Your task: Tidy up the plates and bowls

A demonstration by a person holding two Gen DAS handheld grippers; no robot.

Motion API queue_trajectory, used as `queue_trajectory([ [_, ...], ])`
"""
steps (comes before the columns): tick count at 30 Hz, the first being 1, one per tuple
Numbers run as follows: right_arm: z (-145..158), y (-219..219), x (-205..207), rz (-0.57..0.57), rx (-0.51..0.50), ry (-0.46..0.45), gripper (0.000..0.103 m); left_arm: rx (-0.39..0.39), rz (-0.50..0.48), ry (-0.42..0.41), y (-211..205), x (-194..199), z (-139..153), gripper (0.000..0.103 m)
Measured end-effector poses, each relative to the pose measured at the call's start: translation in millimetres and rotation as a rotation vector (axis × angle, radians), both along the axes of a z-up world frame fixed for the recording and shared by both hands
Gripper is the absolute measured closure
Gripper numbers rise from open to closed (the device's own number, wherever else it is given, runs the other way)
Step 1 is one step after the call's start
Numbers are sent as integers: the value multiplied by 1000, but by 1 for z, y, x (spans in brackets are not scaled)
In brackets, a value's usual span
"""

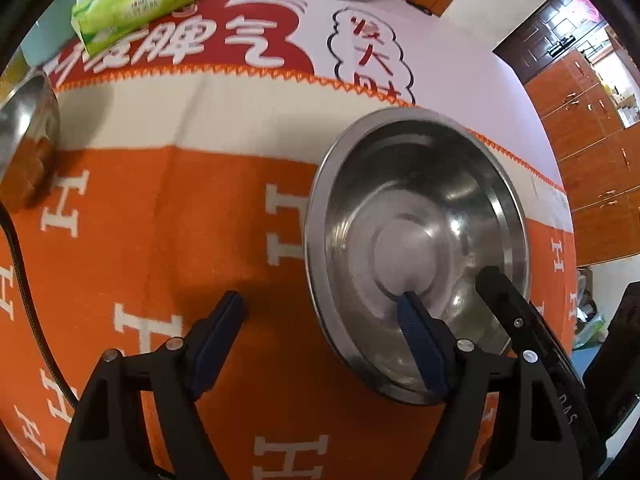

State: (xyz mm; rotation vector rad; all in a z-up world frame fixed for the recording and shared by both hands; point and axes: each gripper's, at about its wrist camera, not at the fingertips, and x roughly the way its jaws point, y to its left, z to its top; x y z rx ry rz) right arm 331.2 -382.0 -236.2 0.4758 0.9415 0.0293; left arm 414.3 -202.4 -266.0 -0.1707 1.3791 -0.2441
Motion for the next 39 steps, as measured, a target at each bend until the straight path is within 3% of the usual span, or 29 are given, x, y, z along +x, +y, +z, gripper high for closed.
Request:
queue_trajectory([
  [3, -1, 0, 2, -5, -9, -11, 37, 11, -25, -16, -6, -1, -1, 31],
  [6, -1, -2, 4, -13, -16, -13, 49, 32, -43, -29, -12, 0, -1, 40],
  [7, -2, -3, 4, -15, -16, -14, 51, 37, -48, -36, -14, 0, 0, 47],
  [10, -2, -4, 4, -6, 3, -19, 56, 43, -52, -44, -17, 0, 0, 54],
  [12, -2, -2, 4, 7, 13, -24, 66, 46, -53, -45, -17, 1, 0, 57],
  [14, 0, 1, 4, 24, 11, -34, 73, 44, -62, -41, -18, 1, 0, 70],
  [15, 1, 3, 4, 31, 8, -37, 76, 42, -65, -40, -19, 1, 0, 70],
  [20, 2, 6, 4, 56, 13, -34, 81, 23, -78, -25, -22, -2, 0, 82],
  [24, 4, 6, 0, 55, 10, -26, 88, 13, -87, -4, -27, -5, -2, 82],
  [31, 8, 0, -9, 32, 10, -11, 88, -4, -110, -3, -36, -14, 3, 82],
  [39, 33, -7, -32, 7, -21, -61, 88, -17, -152, -49, -45, -28, 29, 82],
])
